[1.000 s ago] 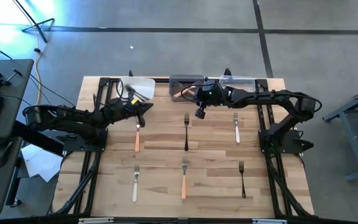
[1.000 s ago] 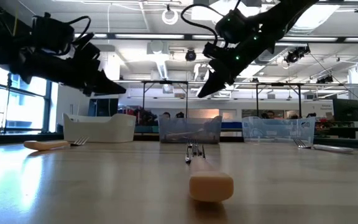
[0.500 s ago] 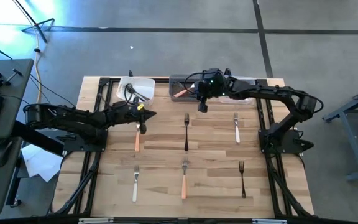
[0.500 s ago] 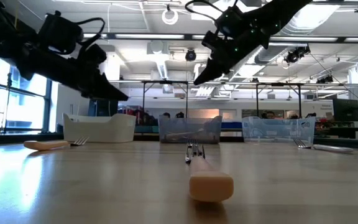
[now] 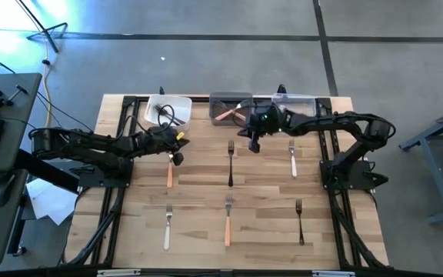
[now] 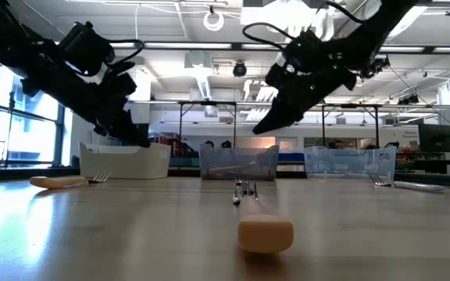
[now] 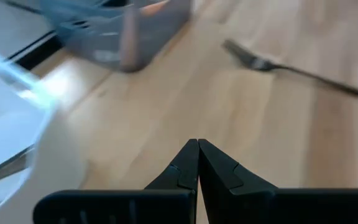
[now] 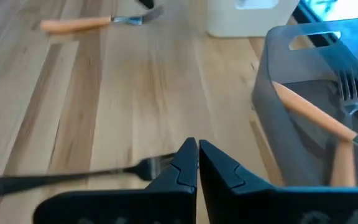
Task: Sort silverware by color (type)
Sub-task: Put the top orange fork into the black bin
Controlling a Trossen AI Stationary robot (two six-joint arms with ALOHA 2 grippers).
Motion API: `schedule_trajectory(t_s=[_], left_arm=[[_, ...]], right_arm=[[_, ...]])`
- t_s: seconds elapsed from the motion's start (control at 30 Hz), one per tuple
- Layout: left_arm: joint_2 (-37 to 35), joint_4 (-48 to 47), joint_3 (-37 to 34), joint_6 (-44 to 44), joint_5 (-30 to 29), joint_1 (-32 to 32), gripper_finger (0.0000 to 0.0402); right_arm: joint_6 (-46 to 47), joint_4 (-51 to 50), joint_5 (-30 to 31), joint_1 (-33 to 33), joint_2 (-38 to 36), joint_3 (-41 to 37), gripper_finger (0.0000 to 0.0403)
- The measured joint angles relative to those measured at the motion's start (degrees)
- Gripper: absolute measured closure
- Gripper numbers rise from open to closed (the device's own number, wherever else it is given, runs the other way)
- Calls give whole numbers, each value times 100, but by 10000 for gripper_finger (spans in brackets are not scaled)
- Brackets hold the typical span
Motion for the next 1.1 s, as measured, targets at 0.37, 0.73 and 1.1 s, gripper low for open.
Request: schedule_trajectory(t_s=[0.37,0.73,1.1], left_arm=[[0,-509,802,732,487,-1,375],[0,-8,826,-167,-541,-428,398],[2,-1558,1340,-671,-1058,-988,401]], right_arm=[[556,974,985,450,0,-503,403],[-493,-619,946,357,-2,1237,403],[-226,2292,-299,335,-13,-457,403]])
